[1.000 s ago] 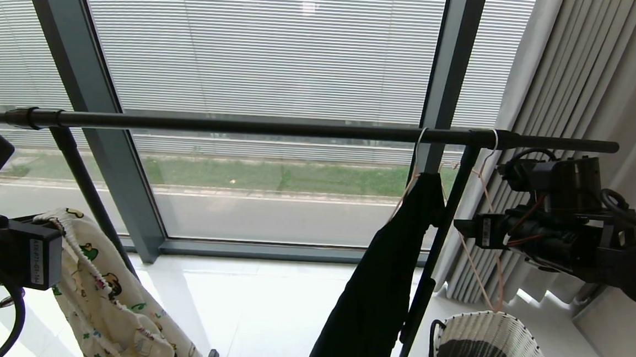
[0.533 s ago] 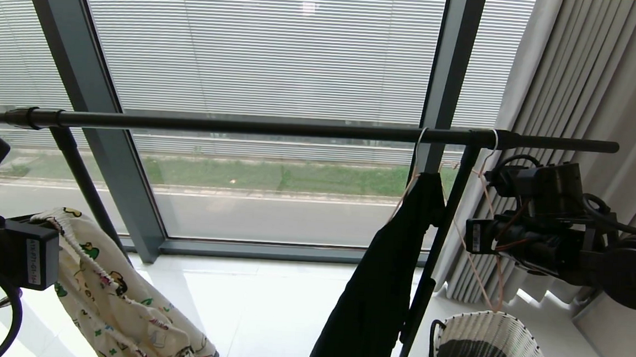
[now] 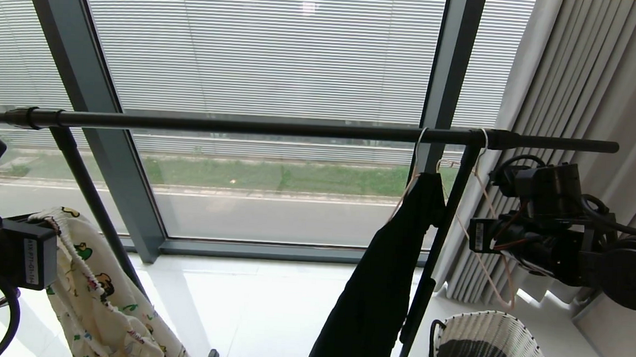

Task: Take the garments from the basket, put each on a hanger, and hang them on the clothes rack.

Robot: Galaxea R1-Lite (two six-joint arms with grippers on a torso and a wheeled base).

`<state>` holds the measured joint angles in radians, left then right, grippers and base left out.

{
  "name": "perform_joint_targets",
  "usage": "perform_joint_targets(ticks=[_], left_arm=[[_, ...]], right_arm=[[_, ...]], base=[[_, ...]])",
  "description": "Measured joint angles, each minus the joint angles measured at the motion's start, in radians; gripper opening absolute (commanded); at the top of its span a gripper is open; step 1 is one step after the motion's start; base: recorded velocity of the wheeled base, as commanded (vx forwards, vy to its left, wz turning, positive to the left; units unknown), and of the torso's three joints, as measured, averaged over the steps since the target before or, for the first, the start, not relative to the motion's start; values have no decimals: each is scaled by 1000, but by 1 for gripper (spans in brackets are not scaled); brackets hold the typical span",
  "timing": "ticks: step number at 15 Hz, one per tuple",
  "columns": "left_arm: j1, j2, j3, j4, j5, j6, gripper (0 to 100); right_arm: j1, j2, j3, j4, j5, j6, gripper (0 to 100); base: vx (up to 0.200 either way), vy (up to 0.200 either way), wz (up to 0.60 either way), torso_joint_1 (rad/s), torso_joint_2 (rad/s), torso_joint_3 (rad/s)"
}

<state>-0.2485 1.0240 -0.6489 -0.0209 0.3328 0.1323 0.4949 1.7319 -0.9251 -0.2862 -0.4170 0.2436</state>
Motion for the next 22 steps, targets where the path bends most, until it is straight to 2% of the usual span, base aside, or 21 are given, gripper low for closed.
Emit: perform_joint_targets(ticks=[4,9,16,22], left_arm=[[0,-1,0,0,0,0,0],[0,-2,-1,-12,0,0,0],[0,-8,0,-20,0,1,0],[0,-18,0,-21,0,1,0]], right_arm=[[10,-41,0,-3,-22,1,0],[46,-85,30,-89,-119,-13,0],[57,-181,115,-91,-124,-30,0],[61,-237,153,-90,-124,-47,0]], base=[[0,0,0,0,0,0],[0,0,0,0,0,0],[0,0,0,0,0,0],[-200,0,0,2,2,5]])
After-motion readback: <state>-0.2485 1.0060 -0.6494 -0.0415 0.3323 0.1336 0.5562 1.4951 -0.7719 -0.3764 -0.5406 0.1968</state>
